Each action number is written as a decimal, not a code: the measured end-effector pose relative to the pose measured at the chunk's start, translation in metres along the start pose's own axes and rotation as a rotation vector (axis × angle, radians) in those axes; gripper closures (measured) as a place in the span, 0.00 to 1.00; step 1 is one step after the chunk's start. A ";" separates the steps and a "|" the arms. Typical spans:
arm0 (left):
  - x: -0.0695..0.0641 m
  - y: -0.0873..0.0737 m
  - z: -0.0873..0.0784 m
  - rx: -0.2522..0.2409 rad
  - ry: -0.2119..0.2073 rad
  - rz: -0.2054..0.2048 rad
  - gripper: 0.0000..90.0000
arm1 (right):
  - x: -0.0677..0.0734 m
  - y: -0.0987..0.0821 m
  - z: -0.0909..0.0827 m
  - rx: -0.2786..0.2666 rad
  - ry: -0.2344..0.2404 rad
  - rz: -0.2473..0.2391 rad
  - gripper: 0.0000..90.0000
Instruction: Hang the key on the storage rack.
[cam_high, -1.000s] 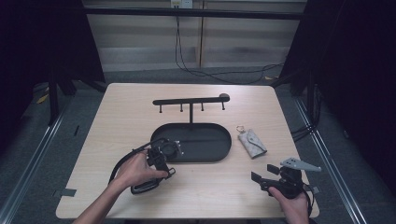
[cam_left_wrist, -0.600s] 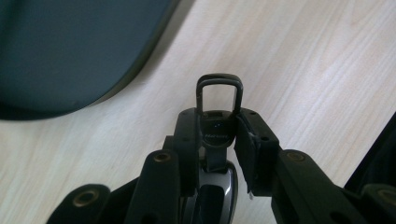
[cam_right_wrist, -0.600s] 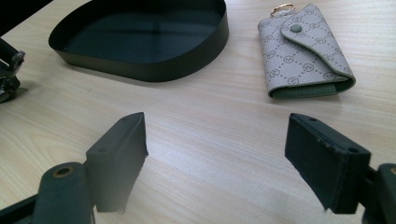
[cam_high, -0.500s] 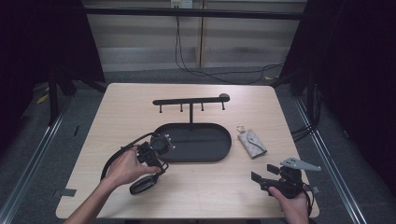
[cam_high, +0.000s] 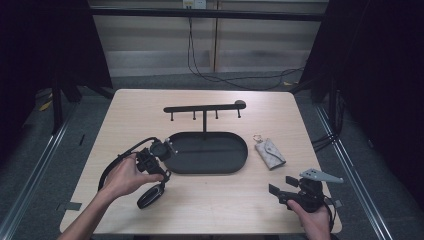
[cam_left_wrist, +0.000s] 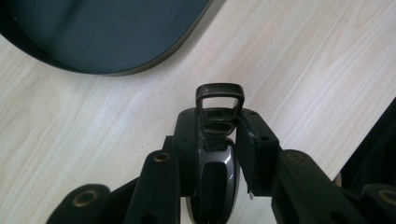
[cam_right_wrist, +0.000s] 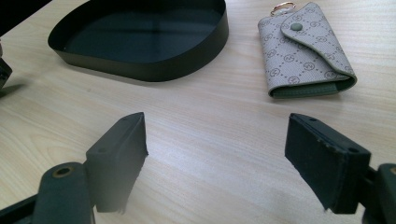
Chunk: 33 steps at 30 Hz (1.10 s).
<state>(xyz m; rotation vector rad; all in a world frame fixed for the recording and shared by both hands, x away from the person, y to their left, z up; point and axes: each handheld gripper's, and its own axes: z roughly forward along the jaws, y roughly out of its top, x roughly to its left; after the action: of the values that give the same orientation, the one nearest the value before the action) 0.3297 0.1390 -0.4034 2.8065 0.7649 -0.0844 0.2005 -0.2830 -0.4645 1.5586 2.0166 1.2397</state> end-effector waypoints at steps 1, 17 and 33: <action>0.000 0.000 -0.001 0.002 -0.001 -0.002 0.78 | 0.000 0.000 0.000 -0.002 -0.001 -0.001 0.23; 0.009 -0.008 -0.035 -0.020 0.051 -0.041 0.78 | -0.001 0.000 0.001 0.006 0.003 0.010 0.22; 0.011 -0.010 -0.060 -0.030 0.085 -0.039 0.78 | -0.002 0.000 0.002 0.011 -0.005 0.014 0.22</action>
<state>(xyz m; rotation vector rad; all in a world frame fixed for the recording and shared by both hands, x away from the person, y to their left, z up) 0.3340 0.1666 -0.3481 2.7823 0.8328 0.0391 0.2023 -0.2837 -0.4659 1.5818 2.0163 1.2311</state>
